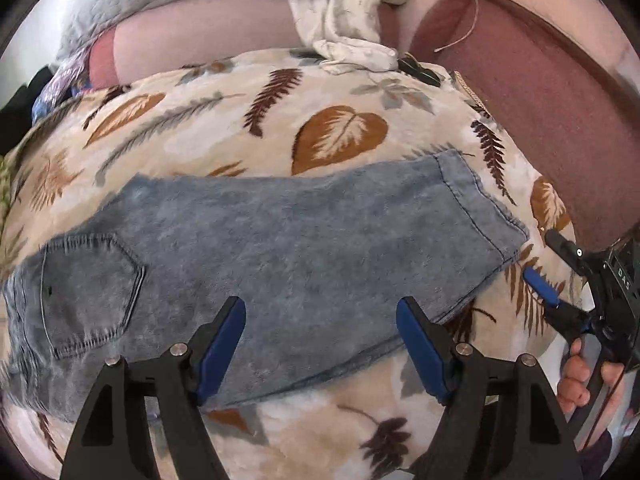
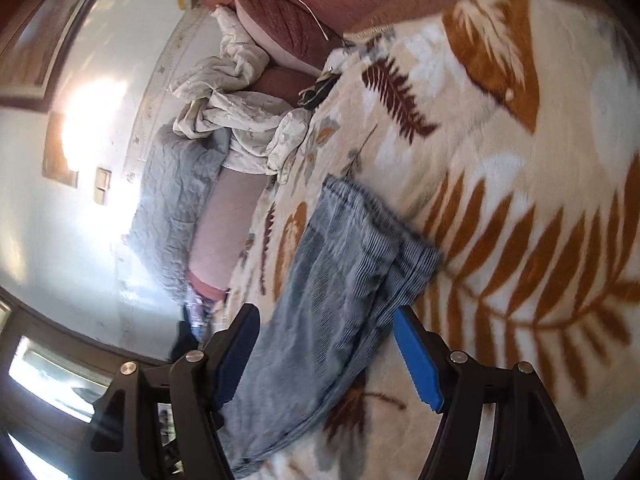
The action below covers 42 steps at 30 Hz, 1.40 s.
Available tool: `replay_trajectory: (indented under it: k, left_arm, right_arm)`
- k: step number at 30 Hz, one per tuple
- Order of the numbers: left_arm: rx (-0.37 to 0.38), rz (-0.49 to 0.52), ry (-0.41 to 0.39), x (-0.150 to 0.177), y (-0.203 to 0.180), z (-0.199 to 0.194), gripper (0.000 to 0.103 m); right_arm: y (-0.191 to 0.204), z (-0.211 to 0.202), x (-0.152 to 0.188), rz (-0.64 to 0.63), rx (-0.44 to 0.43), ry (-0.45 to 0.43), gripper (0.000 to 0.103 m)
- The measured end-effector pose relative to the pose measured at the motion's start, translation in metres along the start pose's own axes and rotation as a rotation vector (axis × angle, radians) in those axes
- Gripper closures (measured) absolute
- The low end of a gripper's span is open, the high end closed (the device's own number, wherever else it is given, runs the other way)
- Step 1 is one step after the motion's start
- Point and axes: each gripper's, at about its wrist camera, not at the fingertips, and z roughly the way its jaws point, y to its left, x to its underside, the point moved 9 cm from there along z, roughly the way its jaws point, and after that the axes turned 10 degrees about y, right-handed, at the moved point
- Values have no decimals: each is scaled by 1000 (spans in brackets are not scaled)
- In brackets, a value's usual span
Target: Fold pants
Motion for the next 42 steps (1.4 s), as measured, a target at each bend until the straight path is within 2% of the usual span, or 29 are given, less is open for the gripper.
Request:
replay_trajectory:
  k: [7,11,17,24,31,33,37,42]
  left_arm:
    - [-68,66,-42,-31,-9,-3,25]
    - [-74,68,-43,-44,-11,2,25]
    - [-55,83,-32,-63,-23,19,25]
    - [-29,196,-18,-95,-60,40,25]
    - [11,291,16,-134,-101,65,25]
    - [43,306,49,-145,-113,75,25]
    - [61,329,94,-164,-131,96,25]
    - [90,332,120,-182,-145,120,25]
  right_arm:
    - [7,16,2,-3,28,19,30]
    - [1,19,0,20,47,19,30]
    - [-10,23,-1,80,33,37,30]
    - [-24,19,-8,129,45,26,30]
    - [-28,20,-13,140,18,43,30]
    - [-29,20,-14,144,15,44,30]
    - [-27,24,-14,135,40,45,30]
    - [-24,31,-19,128,66,39,30]
